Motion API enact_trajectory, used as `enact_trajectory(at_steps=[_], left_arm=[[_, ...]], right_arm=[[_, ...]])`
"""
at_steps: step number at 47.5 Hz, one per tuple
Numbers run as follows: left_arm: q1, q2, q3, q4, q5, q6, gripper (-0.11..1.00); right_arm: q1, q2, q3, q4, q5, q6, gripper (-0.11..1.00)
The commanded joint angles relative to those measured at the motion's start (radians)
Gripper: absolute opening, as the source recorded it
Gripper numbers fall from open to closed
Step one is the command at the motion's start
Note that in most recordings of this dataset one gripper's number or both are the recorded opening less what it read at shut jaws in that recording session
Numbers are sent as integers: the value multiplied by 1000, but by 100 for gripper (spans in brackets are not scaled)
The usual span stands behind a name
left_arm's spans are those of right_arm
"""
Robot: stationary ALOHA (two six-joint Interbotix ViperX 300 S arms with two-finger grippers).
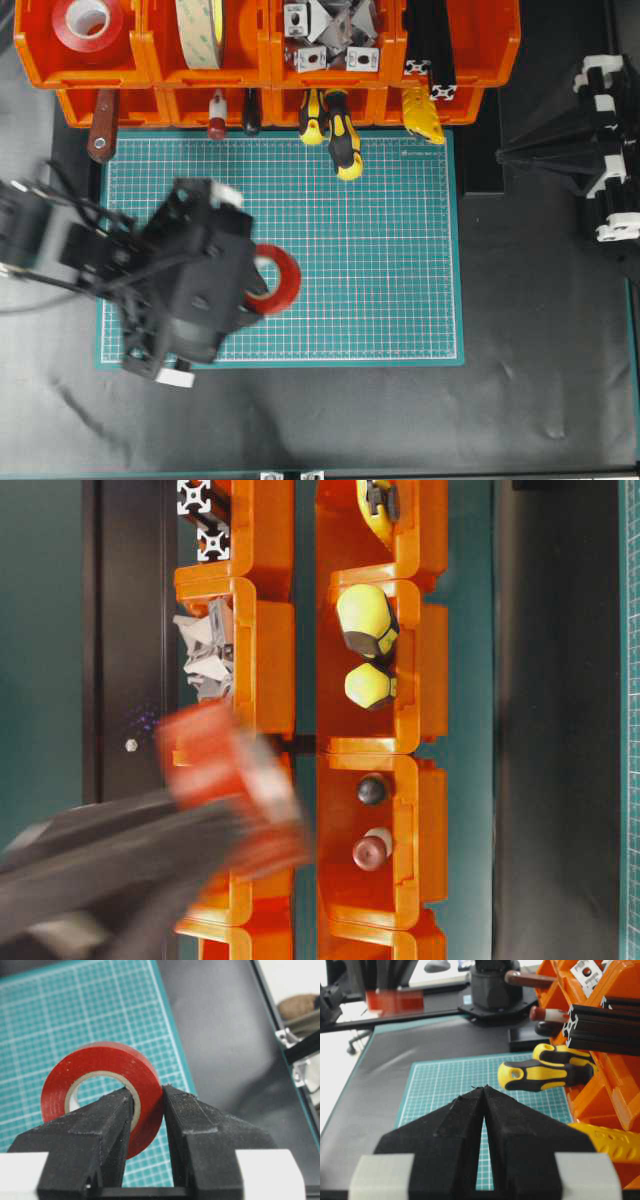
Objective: Pick vinyl tape from container rack with left arm.
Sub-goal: 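Lift the red tape out of the bin and carry it over the mat, then lower the red tape onto the mat and open the left gripper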
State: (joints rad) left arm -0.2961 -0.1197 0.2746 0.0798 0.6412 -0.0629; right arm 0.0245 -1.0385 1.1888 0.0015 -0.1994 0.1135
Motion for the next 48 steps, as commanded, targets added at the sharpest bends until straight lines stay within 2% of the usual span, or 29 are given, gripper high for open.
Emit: enact_trajectory(at_steps=[1,18,44,46,48], left_arm=[[-3,26,15,0,-44,-8,20],[28,195,89,0,-66,-8,20],[51,206,91,2,-72,2,21],[51,206,91,0,-72,-6,23],[54,206,87,0,-72,-11,32]], right_arm=[[2,3,-35,3,-2,2,0],[2,2,-35,3,0,2,0],[2,2,-37,3,0,2,0],[2,2,-37,3,0,2,0],[3,2,-37,3,0,2,0]])
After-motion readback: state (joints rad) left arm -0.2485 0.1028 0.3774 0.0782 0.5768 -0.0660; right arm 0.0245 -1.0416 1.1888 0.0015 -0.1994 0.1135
